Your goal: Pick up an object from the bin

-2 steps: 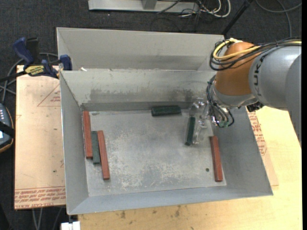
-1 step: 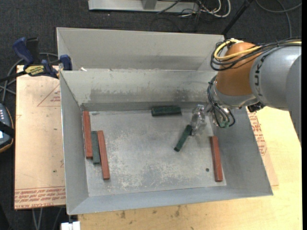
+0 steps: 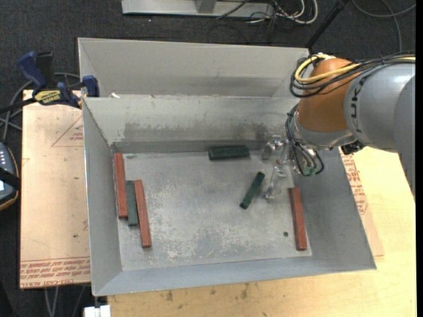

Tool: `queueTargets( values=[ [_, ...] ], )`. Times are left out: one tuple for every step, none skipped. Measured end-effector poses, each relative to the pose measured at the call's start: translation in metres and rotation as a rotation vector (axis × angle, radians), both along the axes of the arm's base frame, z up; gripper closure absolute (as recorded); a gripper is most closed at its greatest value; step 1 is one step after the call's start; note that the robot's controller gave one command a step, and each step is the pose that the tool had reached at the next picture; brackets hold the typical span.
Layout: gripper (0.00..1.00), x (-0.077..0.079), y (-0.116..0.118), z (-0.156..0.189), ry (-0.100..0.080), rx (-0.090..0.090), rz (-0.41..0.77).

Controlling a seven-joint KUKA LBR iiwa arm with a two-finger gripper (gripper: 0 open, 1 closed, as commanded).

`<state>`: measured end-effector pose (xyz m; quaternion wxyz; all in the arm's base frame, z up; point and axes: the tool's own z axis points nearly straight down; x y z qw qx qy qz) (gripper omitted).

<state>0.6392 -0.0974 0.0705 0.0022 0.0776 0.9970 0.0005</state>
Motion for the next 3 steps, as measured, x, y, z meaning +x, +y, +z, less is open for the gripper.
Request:
queueTargets(
  values=[
    [0.00, -0.038, 0.034, -0.001, 0.004, 0.001, 0.331],
    [1.00, -0.037, 0.033, 0.000, 0.002, 0.000, 0.329],
    [1.00, -0.037, 0.033, 0.171, -0.008, -0.002, 0.120]
  ],
)
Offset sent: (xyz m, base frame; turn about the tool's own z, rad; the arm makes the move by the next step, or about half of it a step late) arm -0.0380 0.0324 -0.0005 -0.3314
